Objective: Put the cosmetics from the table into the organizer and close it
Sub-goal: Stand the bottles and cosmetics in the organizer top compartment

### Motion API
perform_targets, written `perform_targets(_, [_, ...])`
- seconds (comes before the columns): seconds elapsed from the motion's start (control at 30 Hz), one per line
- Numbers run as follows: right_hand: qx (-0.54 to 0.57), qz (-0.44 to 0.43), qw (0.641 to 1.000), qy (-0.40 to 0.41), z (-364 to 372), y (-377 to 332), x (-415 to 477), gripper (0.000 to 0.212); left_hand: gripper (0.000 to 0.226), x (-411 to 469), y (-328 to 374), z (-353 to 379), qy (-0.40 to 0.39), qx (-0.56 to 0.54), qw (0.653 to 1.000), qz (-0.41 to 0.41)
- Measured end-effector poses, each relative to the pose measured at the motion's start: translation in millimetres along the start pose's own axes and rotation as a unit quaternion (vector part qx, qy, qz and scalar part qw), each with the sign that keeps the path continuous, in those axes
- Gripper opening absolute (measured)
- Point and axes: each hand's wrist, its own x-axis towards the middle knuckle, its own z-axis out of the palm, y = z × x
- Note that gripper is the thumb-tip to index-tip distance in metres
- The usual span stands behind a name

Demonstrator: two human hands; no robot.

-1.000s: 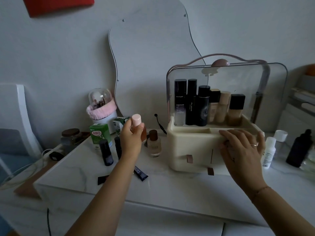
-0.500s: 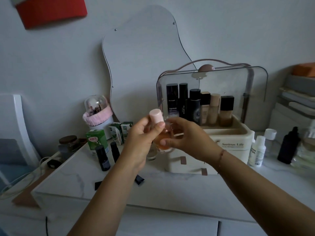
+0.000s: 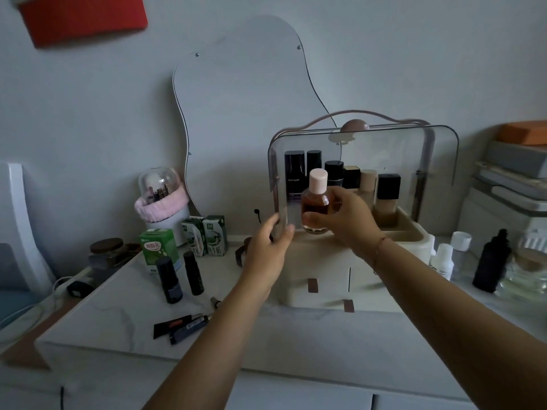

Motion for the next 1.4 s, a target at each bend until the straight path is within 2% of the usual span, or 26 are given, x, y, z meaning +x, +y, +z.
perform_targets(0.1, [0.032,0.048,0.998,0.014,11.0,7.1,16.4,0.056,0.062,3.2,-12.9,9.3,-0.018,0.008,0.999,-0.048])
perform_targets(0.23, [0.024,0.070,0.995,0.064,19.9,14.7,28.5,0.052,0.060,3.3,-20.6,14.2,-0.001,-0.011,0.999,-0.039])
perform_targets(0.33, [-0.010,0.080,0.995,0.050,24.4,20.3,32.2,0.039,0.058,5.5,-24.3,15.2,0.003,-0.023,0.999,-0.034])
perform_targets(0.43, [-0.087,0.092,0.992,0.026,26.5,19.8,34.5,0.047,0.057,7.1,-27.4,16.7,0.008,-0.023,0.999,-0.022])
perform_targets(0.53, [-0.116,0.103,0.988,0.006,26.0,19.7,36.5,0.049,0.058,5.5,-31.7,17.1,0.022,-0.022,0.999,-0.008])
perform_targets(0.6, [-0.126,0.113,0.986,-0.006,25.3,18.9,36.5,0.052,0.053,2.8,-39.2,13.3,0.070,-0.033,0.997,0.012])
perform_targets(0.7, [-0.149,0.114,0.982,-0.022,23.6,19.0,35.3,0.055,0.035,2.8,-62.0,-1.2,0.199,-0.040,0.979,0.026])
perform_targets(0.77, [-0.161,0.111,0.980,-0.026,21.2,20.7,33.4,0.052,0.035,8.4,-80.5,-12.5,0.246,-0.009,0.969,0.018])
perform_targets(0.87, [-0.185,0.097,0.977,-0.029,17.1,22.1,30.2,0.042,0.044,23.2,-100.3,-21.7,0.211,0.022,0.977,-0.026])
perform_targets(0.93, [-0.206,0.085,0.974,-0.037,13.4,21.1,28.1,0.032,0.039,31.8,-108.4,-21.1,0.164,0.030,0.985,-0.049])
perform_targets(1.0, [-0.222,0.086,0.970,-0.054,9.0,19.6,25.2,0.034,0.040,38.0,-113.0,-18.4,0.136,0.040,0.988,-0.059])
perform_targets(1.07, [-0.231,0.078,0.968,-0.057,4.5,18.9,21.5,0.035,0.043,41.8,-113.7,-15.9,0.129,0.043,0.989,-0.063])
perform_targets(1.13, [-0.209,0.057,0.975,-0.040,-0.2,19.0,16.5,0.031,0.036,43.0,-111.9,-13.8,0.133,0.038,0.988,-0.066])
perform_targets(1.27, [-0.110,0.022,0.994,0.000,-9.0,14.3,-3.9,0.043,0.026,34.3,-107.3,-17.6,0.143,0.013,0.989,-0.043])
perform_targets(1.4, [-0.115,-0.053,0.990,0.058,-11.2,5.7,-32.1,0.034,0.030,23.6,-82.9,-33.6,0.127,-0.017,0.992,0.005])
